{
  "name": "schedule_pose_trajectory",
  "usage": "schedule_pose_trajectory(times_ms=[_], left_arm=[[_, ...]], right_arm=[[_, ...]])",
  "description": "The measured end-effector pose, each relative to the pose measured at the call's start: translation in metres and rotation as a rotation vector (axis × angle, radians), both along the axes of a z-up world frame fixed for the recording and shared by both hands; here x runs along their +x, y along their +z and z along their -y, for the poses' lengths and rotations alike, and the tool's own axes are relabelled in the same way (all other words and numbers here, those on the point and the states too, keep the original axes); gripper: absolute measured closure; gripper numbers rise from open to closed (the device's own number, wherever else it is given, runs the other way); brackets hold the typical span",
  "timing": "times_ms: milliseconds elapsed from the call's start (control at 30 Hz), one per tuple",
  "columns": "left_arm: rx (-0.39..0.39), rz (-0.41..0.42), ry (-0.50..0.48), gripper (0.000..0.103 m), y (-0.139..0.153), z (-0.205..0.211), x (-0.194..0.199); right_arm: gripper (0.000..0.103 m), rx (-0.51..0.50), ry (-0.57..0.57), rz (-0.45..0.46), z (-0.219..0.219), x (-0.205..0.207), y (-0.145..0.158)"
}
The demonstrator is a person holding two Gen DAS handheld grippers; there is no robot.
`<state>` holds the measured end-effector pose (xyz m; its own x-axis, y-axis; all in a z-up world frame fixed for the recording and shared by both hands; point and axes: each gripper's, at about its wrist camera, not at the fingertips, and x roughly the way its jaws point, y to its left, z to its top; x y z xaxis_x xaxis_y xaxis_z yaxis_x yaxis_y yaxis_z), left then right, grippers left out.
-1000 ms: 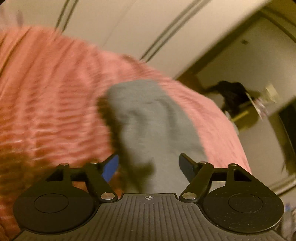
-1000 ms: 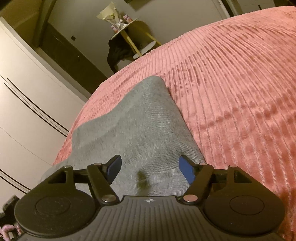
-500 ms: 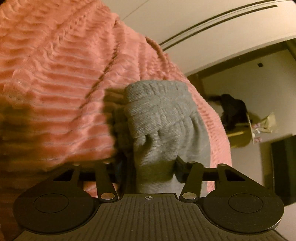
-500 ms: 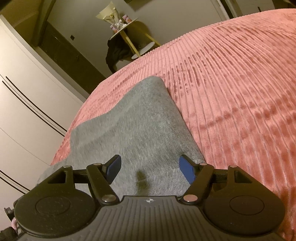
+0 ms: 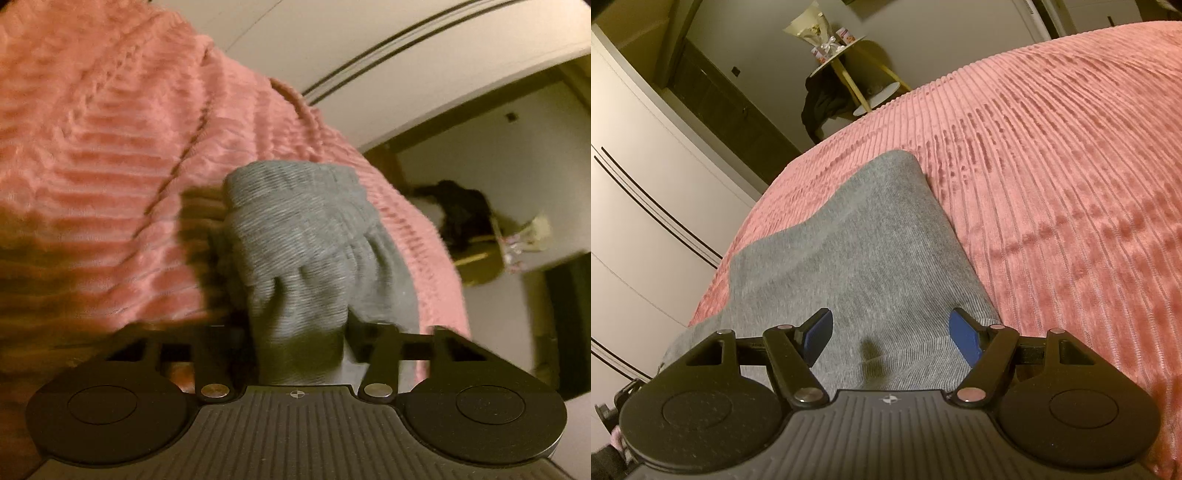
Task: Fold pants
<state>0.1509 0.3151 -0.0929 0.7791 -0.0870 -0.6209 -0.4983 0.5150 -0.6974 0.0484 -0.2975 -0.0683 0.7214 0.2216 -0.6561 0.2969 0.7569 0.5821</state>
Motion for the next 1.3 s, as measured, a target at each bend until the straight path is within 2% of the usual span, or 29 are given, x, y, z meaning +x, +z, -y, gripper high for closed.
schedule_pose_trajectory(times_ms=[67,200,267,367,433,500,567,600,633,667,733,767,833,900,967,1100,1167,1200,1300], left_arm=[[0.101,0.024,-0.038,0.075,0.018,0.011,-0.002],[0.390,0.104,-0.177,0.078,0.075,0.054,-0.008],[0.487,0.175,-0.239,0.078,0.102,0.082,-0.013],[0.605,0.280,-0.354,0.078,0.137,0.133,-0.027],[0.672,0.343,-0.463,0.079,0.155,0.177,-0.035],[0.713,0.404,-0.583,0.081,0.165,0.223,-0.043],[0.734,0.458,-0.699,0.089,0.166,0.265,-0.050],[0.756,0.480,-0.750,0.088,0.163,0.285,-0.052],[0.783,0.487,-0.797,0.083,0.158,0.308,-0.057],[0.792,0.480,-0.833,0.051,0.152,0.324,-0.059],[0.798,0.413,-0.877,0.006,0.132,0.353,-0.064],[0.791,0.378,-0.893,0.010,0.123,0.360,-0.065],[0.722,0.327,-0.945,0.014,0.108,0.360,-0.068],[0.679,0.287,-0.893,0.010,0.098,0.344,-0.069],[0.689,0.232,-0.795,0.008,0.092,0.323,-0.073],[0.661,0.095,-0.543,0.006,0.084,0.272,-0.070],[0.584,-0.009,-0.410,0.006,0.075,0.245,-0.062],[0.555,-0.039,-0.371,0.006,0.070,0.235,-0.060],[0.554,-0.118,-0.310,0.006,0.063,0.225,-0.055]], right_arm=[[0.033,0.004,-0.004,0.001,0.000,0.000,0.000],[0.033,0.010,-0.005,0.003,0.001,0.000,-0.001],[0.033,0.017,-0.005,0.005,0.003,0.000,-0.001],[0.033,0.037,-0.012,0.010,0.006,-0.002,-0.002],[0.033,0.046,-0.016,0.014,0.007,-0.003,-0.001],[0.033,0.050,-0.017,0.016,0.007,-0.004,-0.001],[0.033,0.054,-0.018,0.017,0.008,-0.005,0.000],[0.033,0.057,-0.018,0.018,0.008,-0.006,0.000],[0.033,0.061,-0.019,0.019,0.009,-0.007,0.000],[0.033,0.066,-0.020,0.019,0.009,-0.008,0.001],[0.033,0.079,-0.023,0.021,0.011,-0.010,0.001],[0.032,0.084,-0.025,0.022,0.012,-0.010,0.002],[0.032,0.096,-0.029,0.026,0.015,-0.012,0.003],[0.032,0.115,-0.030,0.030,0.017,-0.015,0.003],[0.032,0.118,-0.031,0.032,0.018,-0.016,0.006],[0.032,0.033,0.024,0.082,0.003,-0.011,0.023],[0.033,0.072,0.067,0.095,-0.009,0.001,0.025],[0.033,0.087,0.084,0.095,-0.016,0.008,0.024],[0.032,0.082,0.149,0.085,-0.039,0.032,0.024]])
